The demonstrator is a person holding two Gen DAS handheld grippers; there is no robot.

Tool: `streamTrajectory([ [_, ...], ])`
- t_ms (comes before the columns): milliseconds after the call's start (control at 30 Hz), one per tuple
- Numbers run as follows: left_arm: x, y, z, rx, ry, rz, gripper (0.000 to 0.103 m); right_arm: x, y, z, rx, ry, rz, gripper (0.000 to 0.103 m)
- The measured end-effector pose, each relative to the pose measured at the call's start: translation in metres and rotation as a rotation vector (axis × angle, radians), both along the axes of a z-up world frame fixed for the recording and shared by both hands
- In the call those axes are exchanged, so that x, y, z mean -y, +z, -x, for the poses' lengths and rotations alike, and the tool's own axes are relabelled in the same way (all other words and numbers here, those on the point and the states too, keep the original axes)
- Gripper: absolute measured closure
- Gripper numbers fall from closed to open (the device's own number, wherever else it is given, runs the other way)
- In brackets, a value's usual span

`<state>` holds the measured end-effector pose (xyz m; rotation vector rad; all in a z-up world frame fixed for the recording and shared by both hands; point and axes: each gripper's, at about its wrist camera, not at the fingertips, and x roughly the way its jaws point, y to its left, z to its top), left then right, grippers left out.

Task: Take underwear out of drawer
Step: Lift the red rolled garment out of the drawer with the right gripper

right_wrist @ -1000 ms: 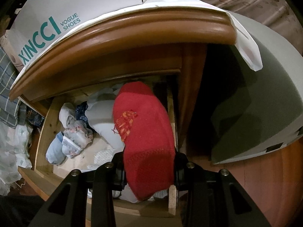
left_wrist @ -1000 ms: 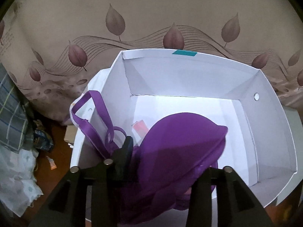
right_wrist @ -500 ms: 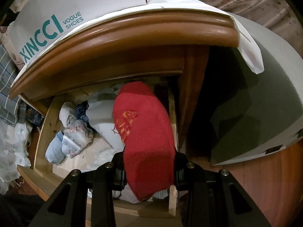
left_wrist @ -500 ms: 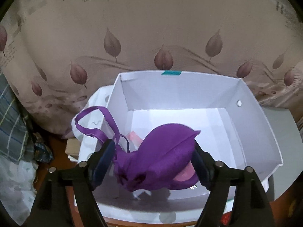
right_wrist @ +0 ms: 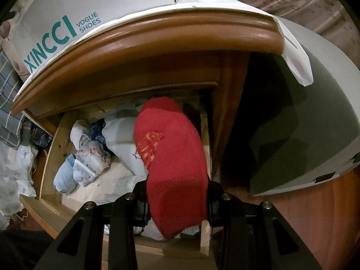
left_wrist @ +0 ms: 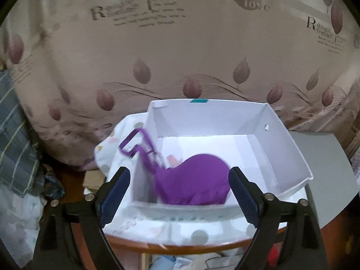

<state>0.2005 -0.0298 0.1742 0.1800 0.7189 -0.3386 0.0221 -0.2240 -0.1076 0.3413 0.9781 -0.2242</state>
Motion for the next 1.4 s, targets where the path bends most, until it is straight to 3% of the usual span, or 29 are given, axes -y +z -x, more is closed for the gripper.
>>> streamTrajectory([
  [300,-0.06,-0.042,0.071,0.154,0.133,-0.097,0.012,-0.001,0.004,0.003,0.003,0.0,-0.01,0.068],
  [433,-0.094,-0.078,0.081,0.104,0.213,-0.097,0.011,-0.004,0.014,0.004,0.008,0.009,0.03,0.068],
  [633,-0.143,-0.13,0.082,0.04,0.387,-0.083,0.011,0.003,0.038,0.012,0.013,-0.003,0.012,0.068],
  [867,-0.186,-0.167,0.084,0.025,0.516,-0.054,0.011,0.018,0.108,0.021,0.057,0.02,0.049,0.068],
  [967,-0.198,-0.176,0.079,-0.017,0.545,-0.034,0.011,0.019,0.135,0.02,0.073,0.048,0.073,0.069],
  [1100,-0.21,-0.178,0.077,-0.037,0.591,0.03,0.011,0.007,0.151,0.021,0.072,0.094,0.08,0.072],
  [1233,-0.21,-0.179,0.077,-0.048,0.598,0.036,0.011,-0.008,0.167,0.024,0.086,0.127,0.05,0.072],
  [1400,-0.215,-0.181,0.076,-0.054,0.6,0.036,0.011,-0.027,0.224,0.026,0.185,0.176,0.079,0.072],
])
